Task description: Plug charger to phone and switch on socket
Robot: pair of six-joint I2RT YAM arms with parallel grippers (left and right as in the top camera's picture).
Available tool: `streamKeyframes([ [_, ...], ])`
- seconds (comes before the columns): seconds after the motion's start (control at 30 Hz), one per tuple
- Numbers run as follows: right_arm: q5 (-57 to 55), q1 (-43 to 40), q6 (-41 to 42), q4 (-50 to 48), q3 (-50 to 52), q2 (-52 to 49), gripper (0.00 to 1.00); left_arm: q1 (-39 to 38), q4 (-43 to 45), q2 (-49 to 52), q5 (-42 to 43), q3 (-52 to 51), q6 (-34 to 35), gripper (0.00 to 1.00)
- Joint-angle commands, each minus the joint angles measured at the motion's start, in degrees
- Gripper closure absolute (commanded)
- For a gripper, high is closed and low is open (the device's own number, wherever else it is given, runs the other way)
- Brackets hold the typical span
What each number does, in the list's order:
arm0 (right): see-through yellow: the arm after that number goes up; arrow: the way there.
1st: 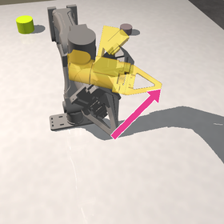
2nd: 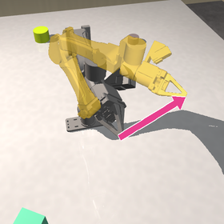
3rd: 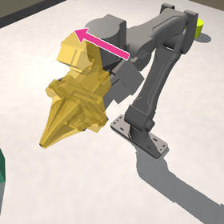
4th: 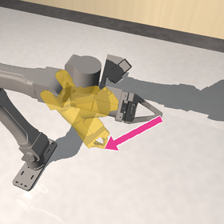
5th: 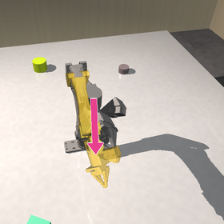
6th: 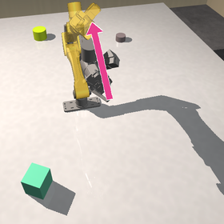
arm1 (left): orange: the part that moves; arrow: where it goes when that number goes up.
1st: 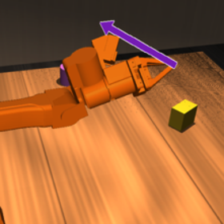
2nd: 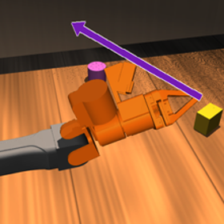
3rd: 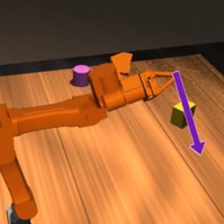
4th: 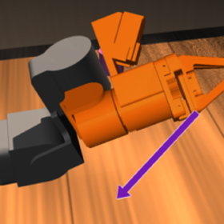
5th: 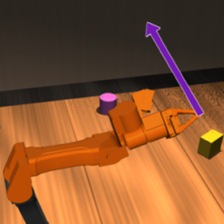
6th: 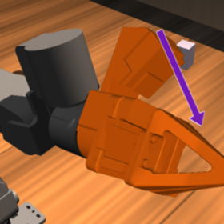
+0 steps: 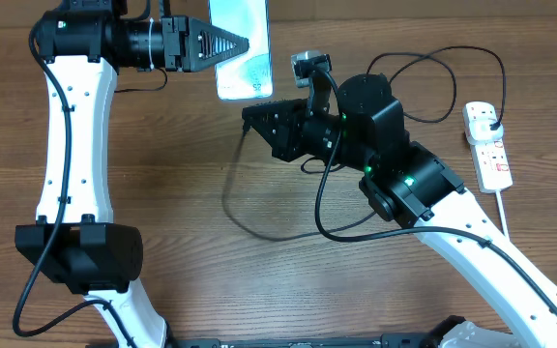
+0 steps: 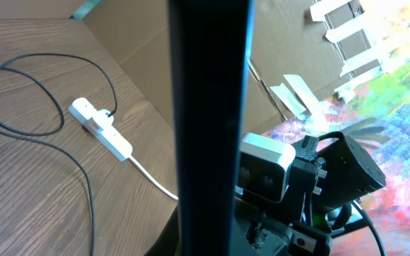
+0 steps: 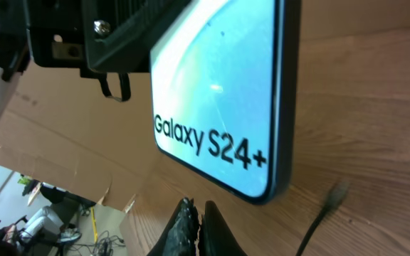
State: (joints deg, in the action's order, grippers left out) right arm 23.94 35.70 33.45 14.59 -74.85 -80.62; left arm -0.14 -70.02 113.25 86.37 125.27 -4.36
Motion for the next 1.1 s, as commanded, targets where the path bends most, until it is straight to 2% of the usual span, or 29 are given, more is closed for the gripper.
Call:
streamKeyframes([
  [0.0, -0.83, -0.09, 0.20, 0.96, -1.79, 1.33, 0.96, 0.63, 0.39, -1.99, 1.97, 0.46, 0.52, 0.96],
  [0.1, -1.29, -0.09, 0.20, 2.69, -1.77, 1.33, 0.96, 1.31, 0.92, -1.99, 1.14, 0.46, 0.55, 0.96],
  [0.2, -3.76, -0.09, 0.20, 6.19, -1.77, 1.20, 0.94, 2.27, 0.85, -1.99, -5.44, 0.46, 1.53, 0.96],
  [0.3, -5.79, -0.09, 0.24, 10.32, -1.79, 0.59, 0.69, 3.19, -0.04, -1.99, -22.53, 0.46, 8.17, 0.96],
  [0.37, -5.73, -0.09, 0.24, 12.24, -1.84, -0.33, 0.45, 3.56, -1.44, -1.99, -32.92, 0.46, 11.96, 0.96],
  [0.4, -5.70, -0.11, 0.24, 12.92, -2.05, -0.68, 0.38, 3.61, -1.79, -1.99, -35.06, 0.46, 12.68, 0.96],
  [0.43, -5.70, -0.39, 0.20, 15.58, -3.72, -2.16, 0.33, 3.65, -2.64, -1.99, -41.75, 0.46, 14.93, 0.96],
  [0.47, -5.64, -0.74, -0.39, 18.45, -6.10, -3.74, 0.30, 3.67, -3.08, -1.99, -45.03, 0.46, 16.22, 0.96],
  [0.6, -5.55, -1.79, -6.03, 31.80, -19.74, -11.32, 0.22, 3.69, -4.00, -1.99, -52.17, 0.46, 18.93, 0.96],
  [0.63, -5.75, -2.05, -7.98, 37.03, -25.88, -14.73, 0.21, 3.82, -4.35, -1.99, -53.81, 0.46, 19.56, 0.96],
  [0.8, -7.67, -2.14, -12.15, 52.39, -46.25, -27.91, 0.17, 5.14, -5.92, -1.99, -61.20, 0.46, 22.27, 0.96],
  [0.93, -7.89, -2.14, -14.32, 57.81, -55.67, -37.27, 0.16, 7.06, -7.48, -1.99, -64.89, 0.46, 22.84, 0.96],
  [1.07, -9.11, -1.62, -15.56, 54.38, -56.48, -43.85, 0.18, 9.31, -10.01, -1.99, -70.29, 0.46, 23.98, 0.96],
])
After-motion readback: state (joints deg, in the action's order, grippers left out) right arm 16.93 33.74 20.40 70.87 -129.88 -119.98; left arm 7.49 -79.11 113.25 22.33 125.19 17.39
